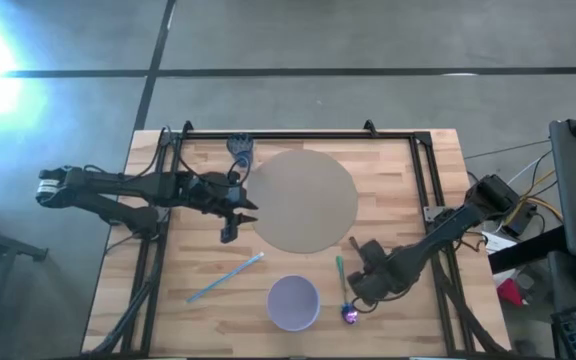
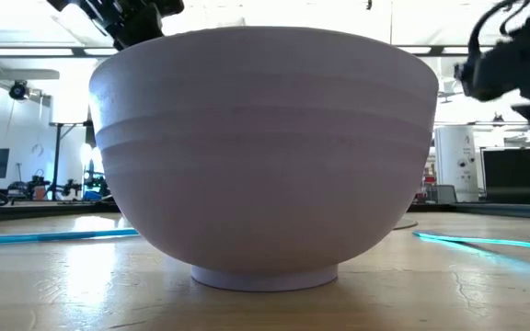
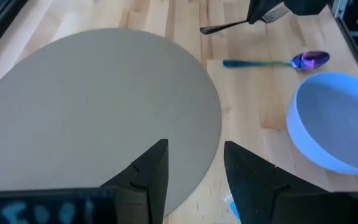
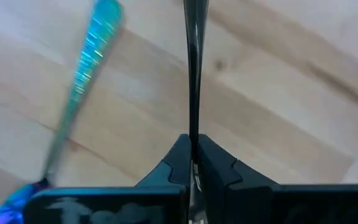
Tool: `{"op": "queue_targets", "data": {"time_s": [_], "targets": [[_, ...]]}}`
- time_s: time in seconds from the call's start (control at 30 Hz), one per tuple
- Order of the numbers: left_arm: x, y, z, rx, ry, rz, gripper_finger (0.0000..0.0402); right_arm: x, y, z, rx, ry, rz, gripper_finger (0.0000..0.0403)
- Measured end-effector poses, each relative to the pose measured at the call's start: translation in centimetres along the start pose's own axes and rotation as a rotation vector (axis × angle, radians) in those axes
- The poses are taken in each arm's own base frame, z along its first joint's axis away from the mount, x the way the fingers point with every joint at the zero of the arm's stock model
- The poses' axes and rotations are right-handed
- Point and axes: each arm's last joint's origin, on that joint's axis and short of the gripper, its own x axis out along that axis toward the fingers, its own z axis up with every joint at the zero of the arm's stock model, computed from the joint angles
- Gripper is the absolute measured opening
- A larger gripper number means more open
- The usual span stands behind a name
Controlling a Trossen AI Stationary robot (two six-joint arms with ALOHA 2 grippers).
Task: Pick & Place Utensil
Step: Put the black fork into the purple bowl
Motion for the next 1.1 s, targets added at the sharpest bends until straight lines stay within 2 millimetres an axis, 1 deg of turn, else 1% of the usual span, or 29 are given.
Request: {"op": "queue_targets", "data": {"time_s": [0.23,0.67,0.83,1.1], "targets": [[0.0,-0.1,0.5,-0.042,-0.055,-0.006,0.0147,-2.1,-0.4,0.9,-0.069,-0.162,0.106,0.0011],[0.0,-0.2,1.6,-0.130,-0.167,-0.027,0.0147,-4.2,-0.2,2.2,-0.276,-0.512,0.197,0.0011],[0.7,-0.6,2.2,-0.127,-0.218,-0.048,0.0147,-5.4,0.1,3.1,-0.329,-0.694,0.171,0.0011],[2.8,-1.5,3.2,-0.109,-0.317,-0.089,0.0147,-7.1,1.9,4.9,-0.388,-0.911,0.130,0.0011]]}}
